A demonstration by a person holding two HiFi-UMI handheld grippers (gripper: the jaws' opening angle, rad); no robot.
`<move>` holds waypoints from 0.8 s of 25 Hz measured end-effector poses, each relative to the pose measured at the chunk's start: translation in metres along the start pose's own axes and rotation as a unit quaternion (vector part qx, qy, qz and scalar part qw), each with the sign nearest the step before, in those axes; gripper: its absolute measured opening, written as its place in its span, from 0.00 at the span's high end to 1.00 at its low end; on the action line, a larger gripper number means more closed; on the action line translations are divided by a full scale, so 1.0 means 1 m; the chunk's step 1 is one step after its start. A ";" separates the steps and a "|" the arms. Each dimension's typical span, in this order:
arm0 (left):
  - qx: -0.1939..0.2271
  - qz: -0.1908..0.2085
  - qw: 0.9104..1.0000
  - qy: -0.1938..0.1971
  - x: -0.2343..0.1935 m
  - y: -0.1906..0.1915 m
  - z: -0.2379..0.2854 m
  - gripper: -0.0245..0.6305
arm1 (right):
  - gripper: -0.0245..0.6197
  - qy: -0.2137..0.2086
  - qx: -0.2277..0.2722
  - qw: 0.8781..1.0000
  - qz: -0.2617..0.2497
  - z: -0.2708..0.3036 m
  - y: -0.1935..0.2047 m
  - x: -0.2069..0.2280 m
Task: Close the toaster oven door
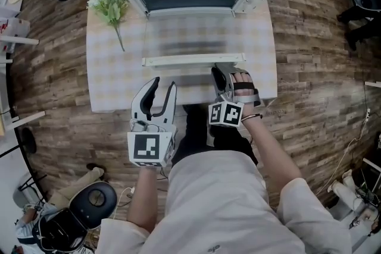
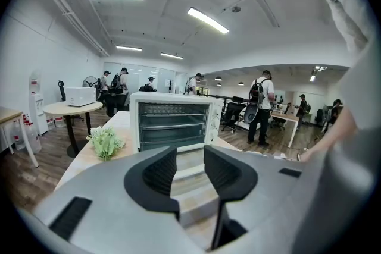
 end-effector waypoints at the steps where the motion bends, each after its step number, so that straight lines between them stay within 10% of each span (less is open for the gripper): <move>1: 0.000 0.000 1.000 0.001 0.000 0.000 0.000 0.74 | 0.81 0.001 -0.001 1.000 -0.001 0.000 0.000 0.000; 20: 0.005 0.002 1.000 0.007 -0.006 -0.006 0.004 0.74 | 0.85 0.019 -0.001 1.000 0.001 -0.005 -0.007 0.009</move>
Point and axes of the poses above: the fingertips, and each gripper's own axes: z forward along the fingers, x to its right, y out of its underside, the point moved 7 cm from there along -z, backward along the fingers, and after that the axes turned 12 degrees about x, right-handed, at the moved point
